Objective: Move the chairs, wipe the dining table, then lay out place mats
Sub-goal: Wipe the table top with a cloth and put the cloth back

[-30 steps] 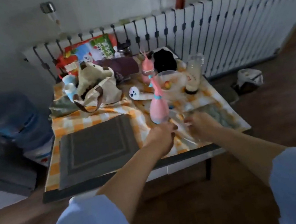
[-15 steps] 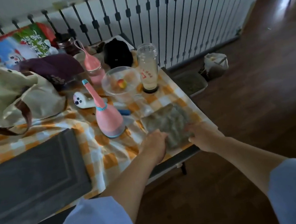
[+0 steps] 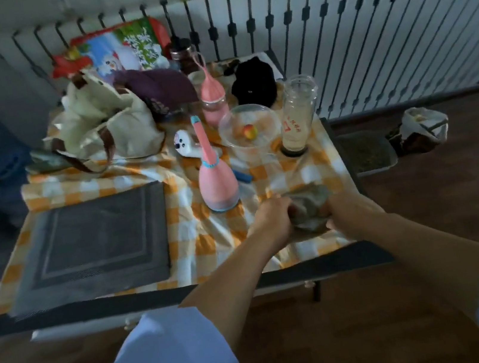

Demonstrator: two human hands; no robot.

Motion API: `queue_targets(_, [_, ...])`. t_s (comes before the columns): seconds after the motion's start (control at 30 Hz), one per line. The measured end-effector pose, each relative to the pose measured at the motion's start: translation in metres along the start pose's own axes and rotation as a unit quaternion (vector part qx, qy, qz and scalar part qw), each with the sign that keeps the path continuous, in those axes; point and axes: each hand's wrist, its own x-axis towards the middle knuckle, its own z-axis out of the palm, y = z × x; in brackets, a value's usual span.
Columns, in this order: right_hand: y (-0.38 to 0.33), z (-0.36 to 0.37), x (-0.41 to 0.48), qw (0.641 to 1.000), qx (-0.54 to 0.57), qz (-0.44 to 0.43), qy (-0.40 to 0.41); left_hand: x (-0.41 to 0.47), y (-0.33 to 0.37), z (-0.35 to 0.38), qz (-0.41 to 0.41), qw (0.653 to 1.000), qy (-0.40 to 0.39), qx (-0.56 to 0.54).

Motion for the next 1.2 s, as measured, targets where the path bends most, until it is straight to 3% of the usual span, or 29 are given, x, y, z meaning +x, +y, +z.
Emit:
queue_targets(0.13, [-0.038,-0.046,-0.033,0.996,-0.065,-0.018,-0.052,-0.035,0.001,-0.047,-0.016,0.995,-0.022,-0.098])
queue_targets(0.2, [-0.072,-0.069,-0.051,0.995,-0.087,-0.024,-0.041,-0.060,-0.004,-0.071,-0.067,0.985,0.002,-0.156])
queue_targets(0.33, [-0.177,-0.097,-0.077,0.985,-0.137,-0.100,0.025,-0.135,-0.055,-0.135,-0.058,0.992,0.093,-0.054])
queue_targets(0.47, [-0.330,-0.099,-0.109,0.949,-0.198,-0.233,0.072,-0.254,-0.144,-0.216,-0.107,0.971,0.209,-0.046])
queue_targets(0.6, [-0.507,-0.073,-0.167,0.897,-0.183,-0.377,0.142,-0.411,-0.242,-0.275,-0.196,0.928,0.316,-0.033])
queue_targets(0.7, [-0.642,-0.035,-0.229,0.854,-0.130,-0.480,0.149,-0.541,-0.310,-0.295,-0.294,0.865,0.406,-0.024])
queue_targets(0.97, [-0.827,0.028,-0.311,0.763,-0.114,-0.621,0.140,-0.707,-0.426,-0.313,-0.417,0.746,0.516,-0.063])
queue_targets(1.2, [-0.965,0.072,-0.291,0.720,-0.142,-0.673,0.093,-0.745,-0.525,-0.339,-0.494,0.709,0.497,-0.076])
